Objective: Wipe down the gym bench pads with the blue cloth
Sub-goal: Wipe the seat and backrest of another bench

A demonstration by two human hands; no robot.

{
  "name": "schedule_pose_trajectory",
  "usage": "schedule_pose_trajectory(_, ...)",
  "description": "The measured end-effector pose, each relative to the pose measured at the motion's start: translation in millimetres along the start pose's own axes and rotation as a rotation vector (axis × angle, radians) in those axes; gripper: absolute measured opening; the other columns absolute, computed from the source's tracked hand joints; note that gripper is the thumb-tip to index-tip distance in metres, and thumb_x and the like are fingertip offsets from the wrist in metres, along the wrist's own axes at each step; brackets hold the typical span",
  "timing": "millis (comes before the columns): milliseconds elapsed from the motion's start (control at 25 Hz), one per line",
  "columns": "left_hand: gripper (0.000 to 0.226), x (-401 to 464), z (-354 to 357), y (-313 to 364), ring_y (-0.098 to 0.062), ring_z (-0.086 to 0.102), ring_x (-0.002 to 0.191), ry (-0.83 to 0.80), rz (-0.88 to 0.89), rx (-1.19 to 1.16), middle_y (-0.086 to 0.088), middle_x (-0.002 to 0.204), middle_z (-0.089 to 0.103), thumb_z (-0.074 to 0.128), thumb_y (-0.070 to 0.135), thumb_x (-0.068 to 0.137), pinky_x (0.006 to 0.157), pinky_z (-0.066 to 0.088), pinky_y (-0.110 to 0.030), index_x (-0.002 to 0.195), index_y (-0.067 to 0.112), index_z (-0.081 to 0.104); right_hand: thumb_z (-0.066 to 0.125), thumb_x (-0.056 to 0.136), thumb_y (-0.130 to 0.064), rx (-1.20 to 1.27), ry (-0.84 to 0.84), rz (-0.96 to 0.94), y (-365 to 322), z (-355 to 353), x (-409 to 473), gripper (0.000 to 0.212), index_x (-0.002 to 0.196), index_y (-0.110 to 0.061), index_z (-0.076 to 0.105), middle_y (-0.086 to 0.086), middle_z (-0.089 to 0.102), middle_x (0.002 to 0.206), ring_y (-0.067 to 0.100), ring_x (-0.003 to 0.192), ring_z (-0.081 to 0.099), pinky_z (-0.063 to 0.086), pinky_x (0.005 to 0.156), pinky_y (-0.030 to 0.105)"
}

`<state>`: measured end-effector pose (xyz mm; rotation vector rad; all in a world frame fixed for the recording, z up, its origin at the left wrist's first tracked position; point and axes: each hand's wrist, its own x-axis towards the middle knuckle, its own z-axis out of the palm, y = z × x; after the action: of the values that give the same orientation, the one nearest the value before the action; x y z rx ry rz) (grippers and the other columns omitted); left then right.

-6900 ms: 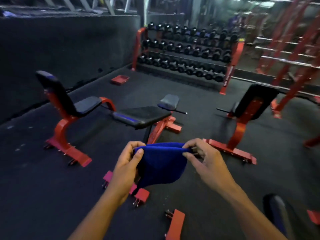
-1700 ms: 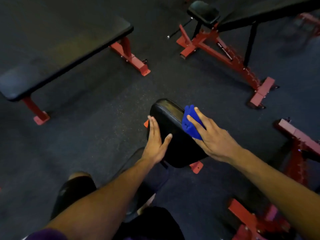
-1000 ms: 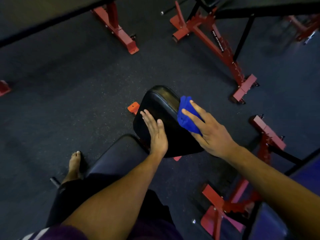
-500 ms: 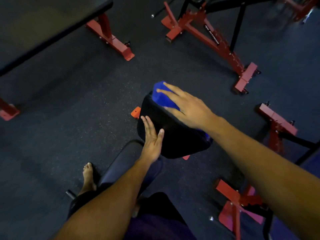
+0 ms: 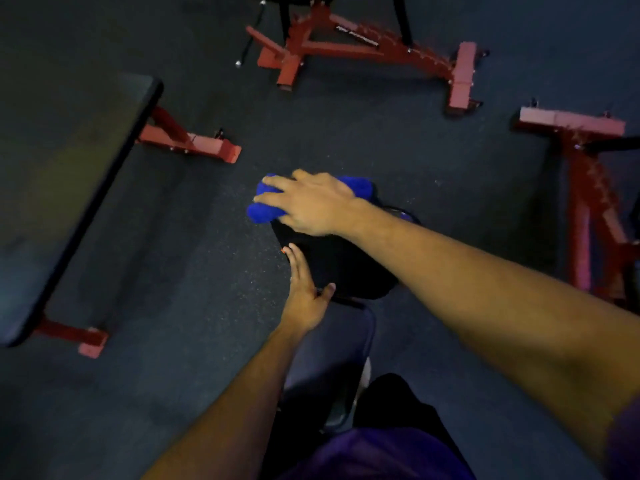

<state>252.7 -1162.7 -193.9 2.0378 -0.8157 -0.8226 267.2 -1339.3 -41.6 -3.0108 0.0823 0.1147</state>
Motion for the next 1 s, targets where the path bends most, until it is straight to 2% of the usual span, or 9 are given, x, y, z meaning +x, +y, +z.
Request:
schedule_pose_trajectory(80, 0.102, -12, -22, 5, -0.015, -0.012, 0.155, -0.057, 0.030, 0.133, -0.008, 0.169, -0.015, 0.066, 0.023, 0.093, 0.128, 0.011, -0.035, 0.157, 0.017, -0.013, 0.044, 0.101, -0.042, 0.028, 0.010, 0.019, 1, -1, -5, 0.053, 0.151, -0.043, 0.028, -0.010, 0.024, 0.161, 0.027, 0.126, 0.047, 0.047, 0.087, 0.042)
schedule_pose_trajectory(160, 0.082, -16, -52, 16, -0.028, 0.025, 0.153, 0.007, 0.107, 0.292, -0.014, 0.167, 0.023, 0.063, 0.022, 0.095, 0.121, 0.028, -0.038, 0.162, 0.010, 0.017, 0.045, 0.100, -0.043, 0.053, 0.094, 0.084, 5, 1, -29, 0.054, 0.152, -0.043, 0.027, -0.011, 0.025, 0.161, 0.024, 0.123, 0.050, 0.049, 0.086, 0.041)
schedule_pose_trajectory(280, 0.051, -4, -82, 53, -0.032, 0.059, 0.114, 0.184, 0.522, 0.570, -0.011, 0.131, 0.059, 0.053, 0.023, 0.094, 0.094, 0.049, -0.045, 0.143, 0.011, 0.055, 0.054, 0.098, -0.036, 0.077, 0.253, 0.252, 13, 13, -82, 0.056, 0.151, -0.035, 0.036, -0.007, 0.036, 0.157, 0.024, 0.120, 0.056, 0.050, 0.089, 0.041)
schedule_pose_trajectory(400, 0.050, 20, -86, 101, -0.030, 0.057, 0.125, 0.092, 0.922, 0.634, -0.012, 0.141, 0.058, 0.053, 0.022, 0.097, 0.106, 0.046, -0.045, 0.145, 0.006, 0.053, 0.060, 0.096, -0.017, 0.461, 0.609, 0.675, 19, 22, -141, 0.050, 0.144, -0.020, 0.050, 0.002, 0.050, 0.148, 0.024, 0.128, 0.053, 0.041, 0.105, 0.026)
schedule_pose_trajectory(520, 0.063, 52, -81, 137, -0.024, 0.029, 0.153, -0.218, 1.153, 0.828, -0.010, 0.165, 0.032, 0.045, 0.033, 0.104, 0.125, 0.023, -0.045, 0.159, 0.007, 0.031, 0.053, 0.101, -0.021, 0.847, 1.014, 1.185, 4, 31, -195, 0.037, 0.138, -0.018, 0.054, -0.002, 0.062, 0.126, 0.014, 0.118, 0.057, 0.035, 0.093, 0.011)
schedule_pose_trajectory(640, 0.066, 97, -72, 159, -0.019, 0.011, 0.158, -0.557, 1.383, 1.094, -0.005, 0.171, 0.013, 0.036, 0.040, 0.107, 0.128, 0.017, -0.044, 0.164, 0.012, 0.015, 0.051, 0.103, -0.024, 0.931, 1.073, 1.230, -28, 52, -206, 0.031, 0.134, -0.020, 0.055, -0.009, 0.061, 0.116, 0.005, 0.107, 0.056, 0.037, 0.085, 0.007)
schedule_pose_trajectory(720, 0.065, 116, -66, 163, -0.020, 0.008, 0.159, -0.664, 1.446, 1.119, -0.005, 0.172, 0.009, 0.038, 0.037, 0.109, 0.128, 0.018, -0.045, 0.164, 0.012, 0.013, 0.049, 0.103, -0.027, 1.040, 1.094, 1.186, -31, 67, -188, 0.032, 0.134, -0.025, 0.053, -0.007, 0.062, 0.122, 0.005, 0.110, 0.057, 0.040, 0.094, 0.015)
schedule_pose_trajectory(880, 0.063, 121, -65, 158, -0.026, 0.016, 0.157, -0.596, 1.546, 1.051, -0.013, 0.169, 0.021, 0.047, 0.031, 0.109, 0.126, 0.024, -0.045, 0.161, 0.005, 0.023, 0.045, 0.099, -0.042, 1.120, 1.178, 1.174, -18, 94, -138, 0.036, 0.130, -0.027, 0.056, -0.002, 0.061, 0.128, 0.012, 0.120, 0.055, 0.040, 0.103, 0.029)
schedule_pose_trajectory(1000, 0.056, 125, -64, 155, -0.028, 0.026, 0.154, -0.608, 1.660, 0.972, -0.017, 0.164, 0.032, 0.052, 0.023, 0.107, 0.124, 0.030, -0.046, 0.156, 0.001, 0.034, 0.041, 0.094, -0.053, 1.109, 1.290, 1.263, -12, 108, -123, 0.046, 0.117, -0.019, 0.062, 0.000, 0.066, 0.111, 0.012, 0.106, 0.060, 0.044, 0.096, 0.030)
